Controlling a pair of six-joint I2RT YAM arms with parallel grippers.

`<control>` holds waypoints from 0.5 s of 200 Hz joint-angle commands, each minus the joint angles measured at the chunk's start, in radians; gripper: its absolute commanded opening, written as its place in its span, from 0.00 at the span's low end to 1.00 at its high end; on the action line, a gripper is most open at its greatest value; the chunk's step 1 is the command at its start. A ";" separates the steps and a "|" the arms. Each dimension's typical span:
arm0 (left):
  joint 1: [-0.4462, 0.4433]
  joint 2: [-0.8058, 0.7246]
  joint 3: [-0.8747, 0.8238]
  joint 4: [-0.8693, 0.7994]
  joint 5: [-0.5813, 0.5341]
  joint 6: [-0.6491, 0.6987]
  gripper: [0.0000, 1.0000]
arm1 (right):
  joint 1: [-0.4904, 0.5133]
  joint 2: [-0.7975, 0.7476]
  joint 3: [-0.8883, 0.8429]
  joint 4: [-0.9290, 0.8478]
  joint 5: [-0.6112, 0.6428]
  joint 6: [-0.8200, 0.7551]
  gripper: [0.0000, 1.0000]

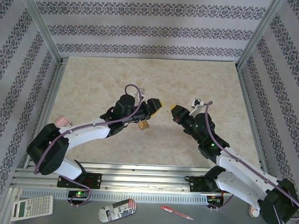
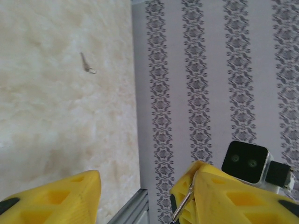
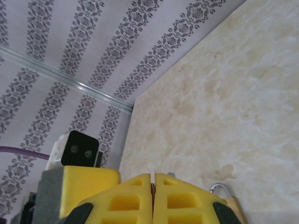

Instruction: Unlock with the key

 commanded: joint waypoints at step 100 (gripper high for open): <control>-0.041 0.113 -0.075 0.505 0.048 -0.105 0.37 | 0.009 0.044 -0.013 0.203 0.058 0.152 0.00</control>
